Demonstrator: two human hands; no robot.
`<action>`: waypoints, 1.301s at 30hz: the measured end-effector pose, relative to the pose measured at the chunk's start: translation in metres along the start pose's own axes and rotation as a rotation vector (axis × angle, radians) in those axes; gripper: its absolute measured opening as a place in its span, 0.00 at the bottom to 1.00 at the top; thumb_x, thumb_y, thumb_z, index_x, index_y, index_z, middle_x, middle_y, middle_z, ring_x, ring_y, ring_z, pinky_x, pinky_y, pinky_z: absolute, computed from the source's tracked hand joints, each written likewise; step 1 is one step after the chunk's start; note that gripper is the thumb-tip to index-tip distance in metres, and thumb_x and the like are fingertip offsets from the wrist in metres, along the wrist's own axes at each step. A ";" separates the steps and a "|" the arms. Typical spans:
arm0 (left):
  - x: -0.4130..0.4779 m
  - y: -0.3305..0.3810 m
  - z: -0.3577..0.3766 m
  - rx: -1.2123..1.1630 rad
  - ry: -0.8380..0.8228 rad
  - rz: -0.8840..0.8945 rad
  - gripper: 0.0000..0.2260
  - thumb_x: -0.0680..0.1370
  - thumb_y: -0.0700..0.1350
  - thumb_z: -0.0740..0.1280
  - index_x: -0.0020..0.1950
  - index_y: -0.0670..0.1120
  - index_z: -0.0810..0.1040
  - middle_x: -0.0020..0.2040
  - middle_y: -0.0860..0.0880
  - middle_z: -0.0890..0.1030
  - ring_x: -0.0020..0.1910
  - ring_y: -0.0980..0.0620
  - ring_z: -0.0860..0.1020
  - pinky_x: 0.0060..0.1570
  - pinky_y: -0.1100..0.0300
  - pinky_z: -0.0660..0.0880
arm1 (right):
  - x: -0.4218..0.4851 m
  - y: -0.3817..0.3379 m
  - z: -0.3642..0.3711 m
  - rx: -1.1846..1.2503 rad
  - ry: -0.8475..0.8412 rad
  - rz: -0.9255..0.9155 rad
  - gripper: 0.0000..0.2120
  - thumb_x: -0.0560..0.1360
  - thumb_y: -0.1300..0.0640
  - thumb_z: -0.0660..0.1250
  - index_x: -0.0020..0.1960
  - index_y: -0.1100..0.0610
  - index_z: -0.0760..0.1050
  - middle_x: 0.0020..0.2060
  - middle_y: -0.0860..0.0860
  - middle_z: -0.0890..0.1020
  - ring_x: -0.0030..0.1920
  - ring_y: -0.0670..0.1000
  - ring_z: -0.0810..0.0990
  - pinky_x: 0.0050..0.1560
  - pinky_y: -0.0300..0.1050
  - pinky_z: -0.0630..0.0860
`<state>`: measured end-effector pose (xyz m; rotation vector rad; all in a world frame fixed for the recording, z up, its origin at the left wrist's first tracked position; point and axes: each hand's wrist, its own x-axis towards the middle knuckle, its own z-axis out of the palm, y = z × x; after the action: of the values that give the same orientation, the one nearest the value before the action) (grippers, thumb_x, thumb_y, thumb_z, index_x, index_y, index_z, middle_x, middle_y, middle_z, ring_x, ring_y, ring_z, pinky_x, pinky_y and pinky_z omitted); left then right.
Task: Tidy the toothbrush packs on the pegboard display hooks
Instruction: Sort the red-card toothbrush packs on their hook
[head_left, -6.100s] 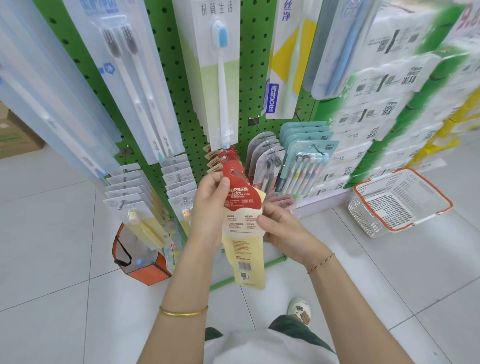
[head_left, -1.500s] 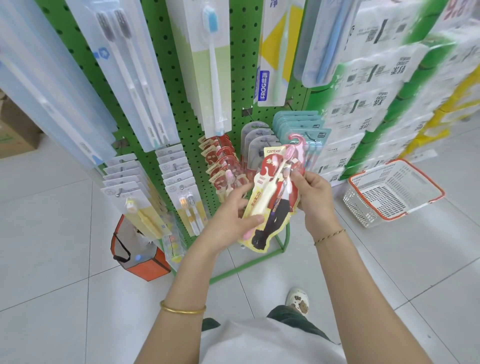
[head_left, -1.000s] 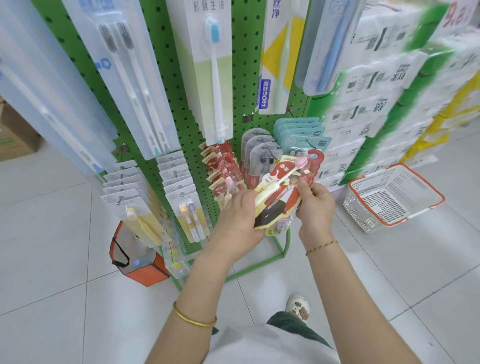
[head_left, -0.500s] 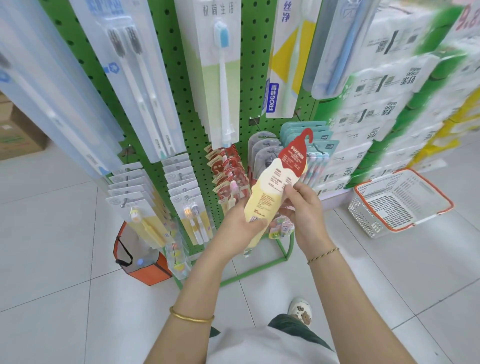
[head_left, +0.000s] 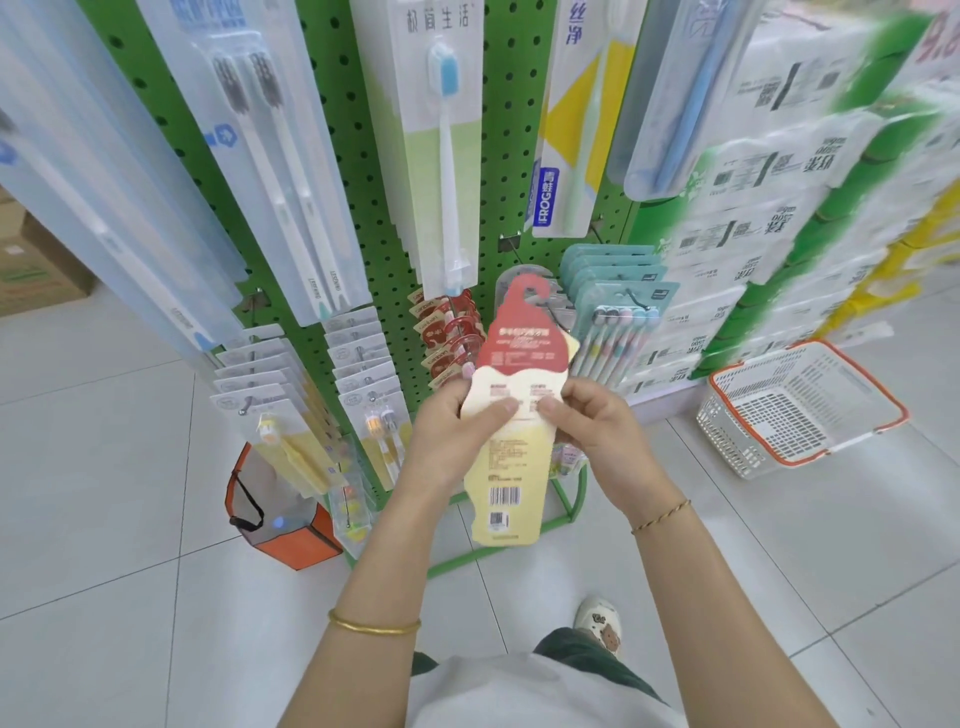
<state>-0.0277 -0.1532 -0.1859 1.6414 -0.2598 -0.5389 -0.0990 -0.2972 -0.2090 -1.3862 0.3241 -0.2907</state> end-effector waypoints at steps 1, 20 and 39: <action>0.001 0.003 -0.001 -0.010 0.027 0.027 0.04 0.75 0.40 0.70 0.46 0.48 0.80 0.42 0.48 0.84 0.39 0.51 0.83 0.38 0.55 0.79 | -0.001 0.003 0.000 -0.014 -0.037 0.016 0.03 0.75 0.66 0.65 0.47 0.64 0.76 0.39 0.53 0.83 0.38 0.50 0.81 0.38 0.42 0.79; -0.002 0.010 -0.012 -0.418 0.067 0.072 0.08 0.81 0.40 0.58 0.43 0.43 0.72 0.34 0.51 0.81 0.33 0.56 0.79 0.34 0.65 0.76 | -0.002 0.023 0.011 -0.218 -0.356 0.120 0.26 0.64 0.53 0.77 0.55 0.66 0.74 0.50 0.53 0.79 0.51 0.46 0.78 0.53 0.41 0.75; 0.013 0.004 -0.011 -0.470 0.136 0.046 0.10 0.79 0.41 0.59 0.45 0.47 0.79 0.48 0.49 0.79 0.46 0.52 0.78 0.53 0.53 0.72 | 0.009 0.024 0.036 -0.270 -0.391 0.175 0.40 0.56 0.46 0.78 0.65 0.51 0.68 0.60 0.51 0.76 0.61 0.50 0.75 0.58 0.45 0.75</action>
<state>-0.0102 -0.1503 -0.1836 1.2053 -0.0619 -0.4133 -0.0763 -0.2638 -0.2279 -1.6314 0.1604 0.1762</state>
